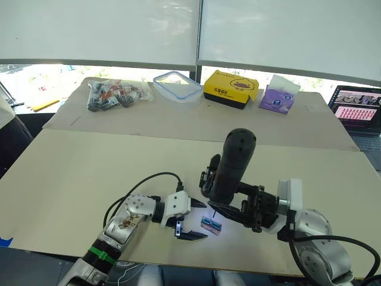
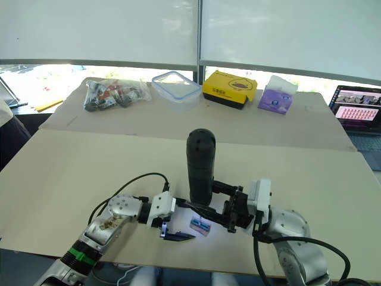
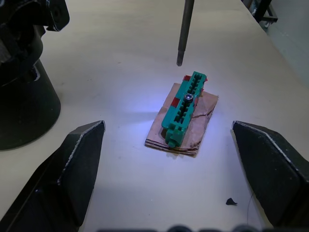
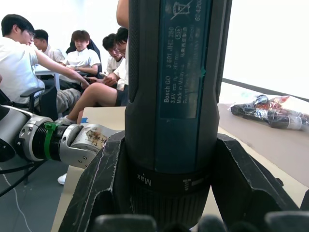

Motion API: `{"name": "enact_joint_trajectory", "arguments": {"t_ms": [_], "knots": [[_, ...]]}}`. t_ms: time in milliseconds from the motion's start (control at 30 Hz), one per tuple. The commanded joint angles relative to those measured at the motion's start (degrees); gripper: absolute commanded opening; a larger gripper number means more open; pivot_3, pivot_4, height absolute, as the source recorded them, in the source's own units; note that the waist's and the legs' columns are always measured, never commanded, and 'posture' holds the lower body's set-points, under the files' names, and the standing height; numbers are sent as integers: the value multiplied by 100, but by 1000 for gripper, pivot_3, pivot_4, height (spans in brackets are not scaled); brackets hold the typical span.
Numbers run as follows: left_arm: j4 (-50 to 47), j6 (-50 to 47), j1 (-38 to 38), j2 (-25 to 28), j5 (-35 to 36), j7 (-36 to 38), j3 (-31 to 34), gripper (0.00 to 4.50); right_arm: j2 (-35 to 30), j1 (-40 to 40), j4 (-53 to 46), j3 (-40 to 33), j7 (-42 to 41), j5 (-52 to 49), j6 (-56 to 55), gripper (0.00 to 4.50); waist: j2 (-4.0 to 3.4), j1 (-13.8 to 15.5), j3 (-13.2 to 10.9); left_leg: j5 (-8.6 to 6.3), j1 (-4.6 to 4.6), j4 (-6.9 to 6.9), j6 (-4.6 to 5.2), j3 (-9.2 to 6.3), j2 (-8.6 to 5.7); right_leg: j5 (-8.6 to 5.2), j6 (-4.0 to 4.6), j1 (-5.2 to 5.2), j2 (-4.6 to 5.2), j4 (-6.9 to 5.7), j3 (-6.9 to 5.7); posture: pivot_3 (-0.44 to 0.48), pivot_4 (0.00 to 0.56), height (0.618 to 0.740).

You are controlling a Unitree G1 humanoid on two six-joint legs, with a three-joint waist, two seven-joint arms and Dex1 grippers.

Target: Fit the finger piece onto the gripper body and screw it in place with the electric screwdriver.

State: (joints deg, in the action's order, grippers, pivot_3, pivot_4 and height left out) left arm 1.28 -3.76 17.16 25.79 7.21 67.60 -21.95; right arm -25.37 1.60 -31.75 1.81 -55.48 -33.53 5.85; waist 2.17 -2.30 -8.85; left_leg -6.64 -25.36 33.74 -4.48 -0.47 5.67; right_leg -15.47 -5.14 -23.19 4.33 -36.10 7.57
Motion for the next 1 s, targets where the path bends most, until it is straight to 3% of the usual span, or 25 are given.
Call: {"name": "enact_joint_trajectory", "arguments": {"t_ms": [33, 1000], "knots": [[139, 8, -164, 121, -139, -33, -100, 4446, 72, -31, -150, 27, -12, -22, -286, 1924, -1, -4, 0, 0, 2, 0, 0, 0, 0, 0, 0, 0, 0, 0, 0, 0, 150, 740], [175, 80, -342, 147, -136, -56, -129, 4446, 65, -104, 16, 208, 62, 53, -251, 1924, -4, -17, 3, 0, 8, -1, 0, 0, 0, 0, 0, 4, -1, -3, 0, 0, 150, 740]]}}
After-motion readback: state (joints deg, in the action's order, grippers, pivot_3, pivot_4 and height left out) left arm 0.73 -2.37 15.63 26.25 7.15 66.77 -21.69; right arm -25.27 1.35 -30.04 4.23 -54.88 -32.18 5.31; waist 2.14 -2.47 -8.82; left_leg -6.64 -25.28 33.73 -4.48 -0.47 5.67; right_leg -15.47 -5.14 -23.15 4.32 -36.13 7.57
